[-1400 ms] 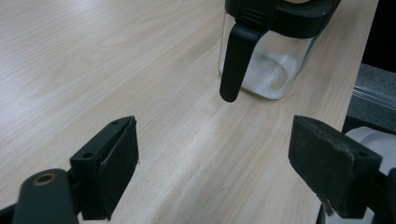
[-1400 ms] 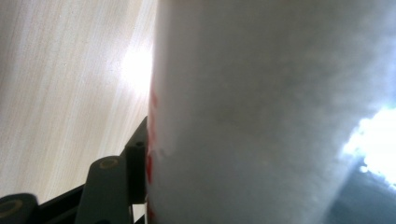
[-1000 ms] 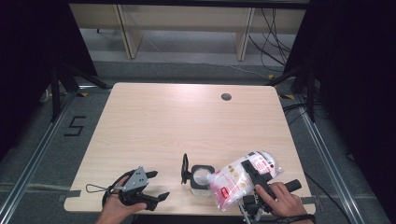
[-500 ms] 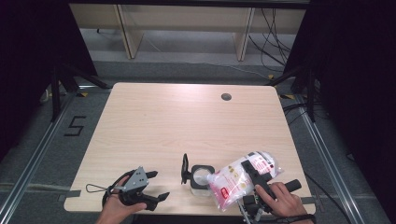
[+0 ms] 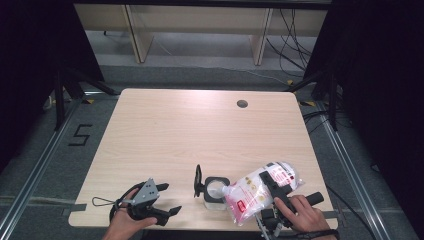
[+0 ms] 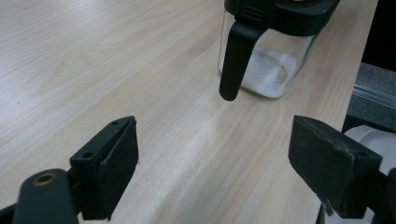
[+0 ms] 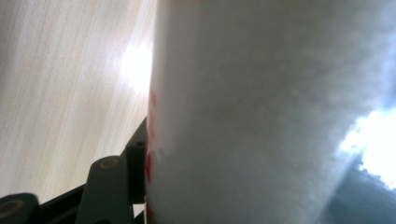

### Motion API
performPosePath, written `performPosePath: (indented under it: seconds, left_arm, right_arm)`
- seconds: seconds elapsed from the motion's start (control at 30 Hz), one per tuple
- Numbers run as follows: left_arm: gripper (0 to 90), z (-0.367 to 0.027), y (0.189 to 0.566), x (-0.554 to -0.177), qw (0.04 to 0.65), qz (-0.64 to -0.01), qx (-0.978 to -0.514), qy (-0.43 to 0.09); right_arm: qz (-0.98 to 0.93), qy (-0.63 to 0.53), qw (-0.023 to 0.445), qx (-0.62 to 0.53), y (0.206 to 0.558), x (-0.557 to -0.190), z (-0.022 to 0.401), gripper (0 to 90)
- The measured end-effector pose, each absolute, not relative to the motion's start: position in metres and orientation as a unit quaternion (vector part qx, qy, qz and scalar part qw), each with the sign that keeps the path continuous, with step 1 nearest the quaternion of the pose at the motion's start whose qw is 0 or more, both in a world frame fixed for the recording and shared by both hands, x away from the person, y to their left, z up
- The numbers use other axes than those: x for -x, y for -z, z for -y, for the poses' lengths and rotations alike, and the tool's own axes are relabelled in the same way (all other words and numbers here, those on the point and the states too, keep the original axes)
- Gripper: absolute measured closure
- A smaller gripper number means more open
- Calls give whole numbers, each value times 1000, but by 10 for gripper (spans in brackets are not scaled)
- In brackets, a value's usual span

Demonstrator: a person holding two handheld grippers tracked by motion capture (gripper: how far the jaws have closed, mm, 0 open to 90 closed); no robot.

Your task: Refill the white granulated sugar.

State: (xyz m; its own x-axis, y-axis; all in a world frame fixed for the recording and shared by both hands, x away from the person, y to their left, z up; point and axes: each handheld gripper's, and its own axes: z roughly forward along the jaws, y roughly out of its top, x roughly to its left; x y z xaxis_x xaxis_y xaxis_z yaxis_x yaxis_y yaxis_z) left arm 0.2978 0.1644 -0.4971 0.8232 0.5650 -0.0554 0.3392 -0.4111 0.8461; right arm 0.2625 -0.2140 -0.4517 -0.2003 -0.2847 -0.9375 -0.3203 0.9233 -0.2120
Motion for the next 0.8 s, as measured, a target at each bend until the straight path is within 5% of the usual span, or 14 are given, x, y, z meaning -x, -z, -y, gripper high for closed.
performPosePath:
  seconds: [0.8]
  left_arm:
    - [159, -164, 497, -299, 475, -268, -829, -122]
  right_arm:
    - [-770, -8, 607, 198, 448, -261, 214, 421]
